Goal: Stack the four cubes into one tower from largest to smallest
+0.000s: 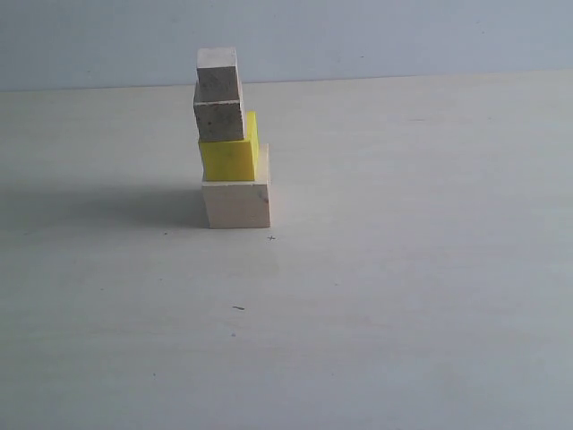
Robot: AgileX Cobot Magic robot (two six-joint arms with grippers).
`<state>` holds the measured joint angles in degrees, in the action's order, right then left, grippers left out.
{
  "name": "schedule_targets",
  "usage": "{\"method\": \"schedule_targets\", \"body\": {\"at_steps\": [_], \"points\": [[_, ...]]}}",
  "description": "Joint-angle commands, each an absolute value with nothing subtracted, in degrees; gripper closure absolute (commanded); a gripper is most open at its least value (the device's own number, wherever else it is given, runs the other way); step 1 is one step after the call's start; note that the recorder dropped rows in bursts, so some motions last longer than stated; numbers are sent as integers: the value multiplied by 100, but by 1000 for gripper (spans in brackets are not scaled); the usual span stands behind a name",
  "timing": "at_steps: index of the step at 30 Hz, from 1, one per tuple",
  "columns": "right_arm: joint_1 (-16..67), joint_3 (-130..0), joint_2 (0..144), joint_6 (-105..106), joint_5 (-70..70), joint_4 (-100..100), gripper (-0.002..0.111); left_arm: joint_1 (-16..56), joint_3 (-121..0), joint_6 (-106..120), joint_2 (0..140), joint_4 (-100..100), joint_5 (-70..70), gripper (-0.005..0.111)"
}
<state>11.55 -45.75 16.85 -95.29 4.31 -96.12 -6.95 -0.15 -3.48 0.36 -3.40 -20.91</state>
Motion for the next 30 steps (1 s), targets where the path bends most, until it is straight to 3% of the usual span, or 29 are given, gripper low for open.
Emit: {"method": "schedule_targets", "body": {"at_steps": [1,15,18,22,25,30], "points": [[1137,-4556,1669,-9510,438,-9598,108,-699,0,-341,0,-313,-2063,107],[1137,-4522,1669,-9264,437,-9249,108,-699,0,-341,0,-313,-2063,107],[1137,-4435,1669,-7581,572,-7581,108,-699,0,-341,0,-313,-2063,107],[1137,-4419,1669,-2659,1592,-3167,108,-699,0,-341,0,-313,-2063,107],[1003,-4296,1653,131,1933,-1294,108,-699,0,-341,0,-313,-2063,107],[312,-4064,1399,317,1875,-744,108,-699,0,-341,0,-313,-2063,107]]}}
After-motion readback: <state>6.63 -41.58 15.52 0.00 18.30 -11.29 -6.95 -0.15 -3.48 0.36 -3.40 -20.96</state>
